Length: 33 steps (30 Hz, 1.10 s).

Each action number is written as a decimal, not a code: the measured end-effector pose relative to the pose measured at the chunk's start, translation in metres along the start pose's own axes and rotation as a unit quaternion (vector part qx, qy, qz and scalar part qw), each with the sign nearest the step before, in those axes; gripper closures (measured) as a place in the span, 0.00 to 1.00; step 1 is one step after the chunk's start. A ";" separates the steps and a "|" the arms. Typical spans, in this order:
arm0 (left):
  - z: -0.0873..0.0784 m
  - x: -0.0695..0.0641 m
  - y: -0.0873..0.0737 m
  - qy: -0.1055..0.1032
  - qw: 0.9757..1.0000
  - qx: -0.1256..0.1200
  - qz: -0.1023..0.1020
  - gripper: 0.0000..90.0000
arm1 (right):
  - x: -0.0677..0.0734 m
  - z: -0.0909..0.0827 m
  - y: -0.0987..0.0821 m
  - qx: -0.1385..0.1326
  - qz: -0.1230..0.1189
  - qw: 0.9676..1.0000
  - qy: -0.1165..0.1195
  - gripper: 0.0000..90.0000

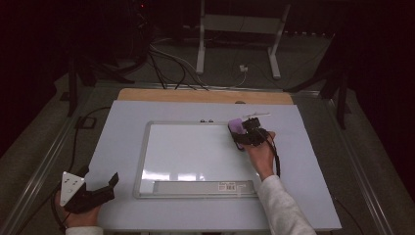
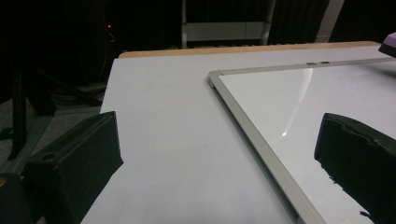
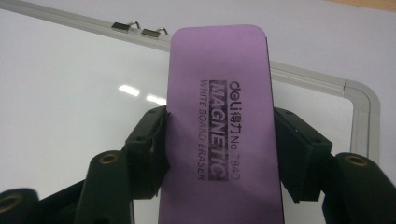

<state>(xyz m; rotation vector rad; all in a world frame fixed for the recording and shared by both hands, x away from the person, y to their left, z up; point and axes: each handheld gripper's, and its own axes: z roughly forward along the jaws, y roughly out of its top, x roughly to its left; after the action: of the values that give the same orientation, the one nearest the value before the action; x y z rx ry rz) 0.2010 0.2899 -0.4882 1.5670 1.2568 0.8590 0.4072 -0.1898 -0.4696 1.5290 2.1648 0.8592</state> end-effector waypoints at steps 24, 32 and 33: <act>0.000 0.000 0.000 0.001 1.000 0.000 0.000 0.01 | -0.018 0.016 -0.017 0.022 0.014 0.999 -0.020 0.45; 0.000 0.000 0.000 0.001 1.000 -0.001 0.000 0.01 | -0.018 0.017 -0.019 0.024 0.013 1.000 -0.015 0.45; 0.000 0.000 0.000 0.001 1.000 -0.001 0.000 0.01 | -0.018 0.017 -0.019 0.024 0.012 1.000 -0.015 0.45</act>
<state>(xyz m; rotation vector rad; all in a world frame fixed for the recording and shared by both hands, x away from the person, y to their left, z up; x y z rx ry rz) 0.2007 0.2898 -0.4880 1.5656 1.2560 0.8615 0.4105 -0.2065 -0.4960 1.5843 2.1643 0.7913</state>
